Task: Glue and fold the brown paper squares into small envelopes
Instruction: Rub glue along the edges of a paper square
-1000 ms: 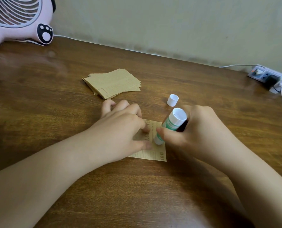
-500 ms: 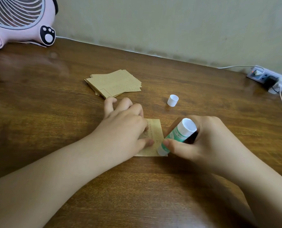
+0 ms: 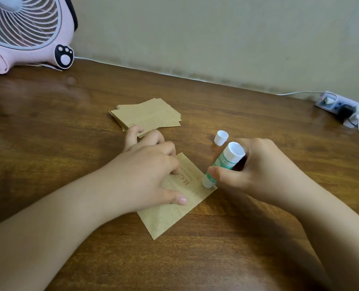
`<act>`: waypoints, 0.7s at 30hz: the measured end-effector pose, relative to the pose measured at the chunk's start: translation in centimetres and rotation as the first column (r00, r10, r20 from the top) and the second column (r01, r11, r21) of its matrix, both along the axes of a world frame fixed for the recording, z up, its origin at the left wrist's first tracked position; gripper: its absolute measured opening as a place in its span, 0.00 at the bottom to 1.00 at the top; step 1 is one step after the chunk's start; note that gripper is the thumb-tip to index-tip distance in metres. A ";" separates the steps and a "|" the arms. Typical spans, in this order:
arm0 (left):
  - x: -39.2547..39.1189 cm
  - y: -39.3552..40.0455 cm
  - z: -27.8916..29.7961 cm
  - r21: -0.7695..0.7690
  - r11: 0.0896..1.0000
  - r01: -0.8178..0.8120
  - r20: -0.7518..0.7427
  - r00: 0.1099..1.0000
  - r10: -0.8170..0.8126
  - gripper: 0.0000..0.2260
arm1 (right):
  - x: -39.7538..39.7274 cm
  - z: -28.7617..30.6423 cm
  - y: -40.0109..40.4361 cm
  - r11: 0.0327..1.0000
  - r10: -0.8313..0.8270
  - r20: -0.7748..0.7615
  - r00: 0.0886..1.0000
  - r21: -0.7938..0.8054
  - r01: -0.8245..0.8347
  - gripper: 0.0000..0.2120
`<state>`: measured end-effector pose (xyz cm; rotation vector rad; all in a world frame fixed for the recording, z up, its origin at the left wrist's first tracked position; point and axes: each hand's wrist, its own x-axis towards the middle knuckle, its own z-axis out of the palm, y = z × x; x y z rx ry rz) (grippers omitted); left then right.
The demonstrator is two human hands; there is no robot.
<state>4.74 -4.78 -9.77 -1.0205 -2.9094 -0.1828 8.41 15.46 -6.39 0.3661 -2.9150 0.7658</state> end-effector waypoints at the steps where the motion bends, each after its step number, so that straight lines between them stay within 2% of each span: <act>1: 0.3 0.2 -0.1 -0.010 1.000 -0.009 -0.020 1.000 0.008 0.30 | 0.0 -0.1 0.0 1.000 -0.012 -0.002 1.000 -0.015 0.012 0.12; 5: 1.1 1.1 -0.2 -0.058 0.996 -0.068 -0.090 0.994 0.062 0.34 | -0.2 -0.1 0.0 0.999 -0.048 -0.030 0.998 -0.021 0.047 0.14; 12: 3.2 2.6 0.0 -0.073 0.979 -0.188 -0.139 0.974 0.177 0.27 | -0.7 0.8 -0.2 0.994 -0.110 -0.047 0.993 -0.011 0.110 0.14; 21: 3.7 3.4 0.2 -0.049 0.963 -0.265 -0.186 0.950 0.252 0.31 | -0.6 0.6 -0.3 0.988 -0.153 -0.001 0.988 -0.031 0.153 0.13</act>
